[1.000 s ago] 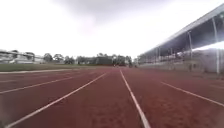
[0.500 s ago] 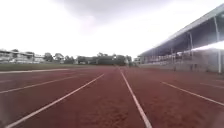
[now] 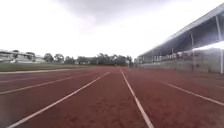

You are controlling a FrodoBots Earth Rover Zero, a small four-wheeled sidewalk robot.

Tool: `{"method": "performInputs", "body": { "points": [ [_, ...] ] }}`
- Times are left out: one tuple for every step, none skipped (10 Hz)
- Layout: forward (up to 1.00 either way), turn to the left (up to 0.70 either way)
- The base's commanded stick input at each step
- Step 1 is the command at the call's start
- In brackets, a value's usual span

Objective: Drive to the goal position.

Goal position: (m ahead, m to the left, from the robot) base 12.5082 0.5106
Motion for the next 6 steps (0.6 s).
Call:
{"method": "performInputs", "body": {
  "points": [
    [0.45, 0.00],
    [0.45, 0.00],
    [0.45, 0.00],
    [0.45, 0.00],
    [0.45, 0.00],
    [0.45, 0.00]
  ]
}}
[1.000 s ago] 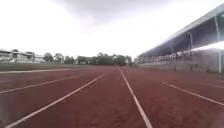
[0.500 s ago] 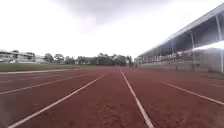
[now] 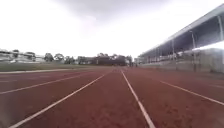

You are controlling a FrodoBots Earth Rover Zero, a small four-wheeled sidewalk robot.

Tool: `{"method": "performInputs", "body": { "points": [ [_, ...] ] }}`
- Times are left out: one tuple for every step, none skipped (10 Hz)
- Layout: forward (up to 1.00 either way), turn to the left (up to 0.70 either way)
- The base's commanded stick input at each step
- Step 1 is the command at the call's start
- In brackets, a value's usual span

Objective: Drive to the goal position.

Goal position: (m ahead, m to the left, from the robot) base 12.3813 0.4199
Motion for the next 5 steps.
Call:
{"method": "performInputs", "body": {
  "points": [
    [0.45, 0.00],
    [0.45, 0.00],
    [0.45, 0.00],
    [0.45, 0.00],
    [0.45, 0.00]
  ]
}}
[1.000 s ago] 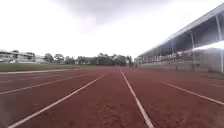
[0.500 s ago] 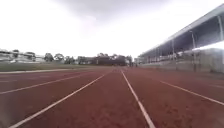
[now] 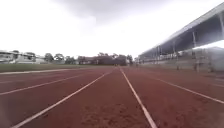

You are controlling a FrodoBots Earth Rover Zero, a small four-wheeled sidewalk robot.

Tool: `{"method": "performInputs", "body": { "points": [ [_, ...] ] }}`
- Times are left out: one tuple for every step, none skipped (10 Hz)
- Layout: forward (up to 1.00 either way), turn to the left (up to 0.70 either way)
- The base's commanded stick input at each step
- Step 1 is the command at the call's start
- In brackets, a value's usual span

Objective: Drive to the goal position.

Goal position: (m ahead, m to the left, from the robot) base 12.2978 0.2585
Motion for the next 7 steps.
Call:
{"method": "performInputs", "body": {
  "points": [
    [0.45, 0.00],
    [0.45, 0.00],
    [0.45, 0.00],
    [0.45, 0.00],
    [0.45, 0.00],
    [0.45, 0.00],
    [0.45, 0.00]
  ]
}}
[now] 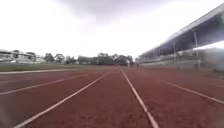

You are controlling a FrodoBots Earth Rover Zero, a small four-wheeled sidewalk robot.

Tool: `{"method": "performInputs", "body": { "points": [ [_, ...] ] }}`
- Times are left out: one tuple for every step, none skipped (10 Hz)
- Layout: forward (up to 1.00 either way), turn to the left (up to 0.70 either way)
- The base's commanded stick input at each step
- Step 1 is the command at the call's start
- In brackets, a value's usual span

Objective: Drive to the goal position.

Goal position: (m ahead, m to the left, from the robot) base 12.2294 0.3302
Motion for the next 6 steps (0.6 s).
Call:
{"method": "performInputs", "body": {
  "points": [
    [0.45, 0.00],
    [0.45, 0.00],
    [0.45, 0.00],
    [0.45, 0.00],
    [0.45, 0.00],
    [0.45, 0.00]
  ]
}}
